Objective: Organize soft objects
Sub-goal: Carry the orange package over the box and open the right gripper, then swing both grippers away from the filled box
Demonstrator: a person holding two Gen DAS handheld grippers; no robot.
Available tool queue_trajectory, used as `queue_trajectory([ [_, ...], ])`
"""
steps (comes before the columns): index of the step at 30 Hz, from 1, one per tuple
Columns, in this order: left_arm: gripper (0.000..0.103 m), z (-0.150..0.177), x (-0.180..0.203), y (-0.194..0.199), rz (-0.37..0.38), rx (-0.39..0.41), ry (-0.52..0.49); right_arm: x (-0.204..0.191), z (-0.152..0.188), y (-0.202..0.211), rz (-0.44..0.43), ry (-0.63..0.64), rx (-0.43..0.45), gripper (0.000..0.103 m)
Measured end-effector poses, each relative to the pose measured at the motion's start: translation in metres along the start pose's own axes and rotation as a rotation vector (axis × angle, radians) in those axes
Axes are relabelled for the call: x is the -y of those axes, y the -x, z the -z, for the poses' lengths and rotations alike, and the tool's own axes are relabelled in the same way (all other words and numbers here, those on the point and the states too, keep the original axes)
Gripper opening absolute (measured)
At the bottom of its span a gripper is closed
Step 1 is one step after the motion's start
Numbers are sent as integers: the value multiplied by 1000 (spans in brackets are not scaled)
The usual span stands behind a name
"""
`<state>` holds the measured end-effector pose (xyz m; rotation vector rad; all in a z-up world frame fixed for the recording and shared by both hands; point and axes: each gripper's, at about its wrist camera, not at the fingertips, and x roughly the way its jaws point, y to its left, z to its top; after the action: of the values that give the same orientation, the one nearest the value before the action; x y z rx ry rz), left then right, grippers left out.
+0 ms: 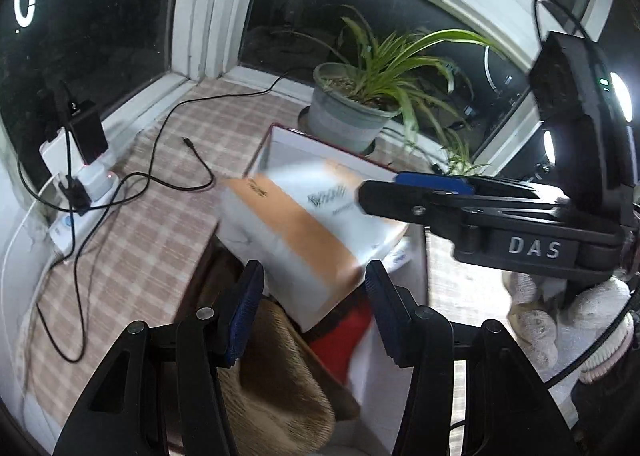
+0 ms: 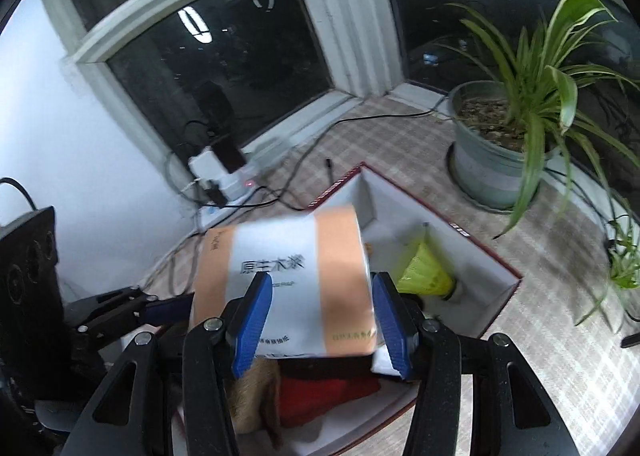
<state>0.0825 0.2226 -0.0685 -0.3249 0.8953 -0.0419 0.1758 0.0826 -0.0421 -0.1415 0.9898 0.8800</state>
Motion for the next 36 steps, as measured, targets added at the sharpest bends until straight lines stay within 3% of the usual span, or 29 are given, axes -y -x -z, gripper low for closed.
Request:
queue_trajectory([
  [10, 52, -2, -13, 7, 26, -9, -27, 8, 4, 11, 57, -70, 42, 49],
  [17, 52, 10, -6, 30, 24, 1, -49, 14, 35, 44, 112, -97, 76, 51],
  [22, 52, 30, 12, 55, -31, 49, -82, 27, 82, 89, 181, -134, 116, 54],
  [29, 52, 74, 47, 72, -89, 85, -58, 77, 188, 165, 305, -294, 174, 57],
  [36, 51, 131, 89, 53, -85, 20, -15, 136, 294, 223, 435, -439, 182, 57],
])
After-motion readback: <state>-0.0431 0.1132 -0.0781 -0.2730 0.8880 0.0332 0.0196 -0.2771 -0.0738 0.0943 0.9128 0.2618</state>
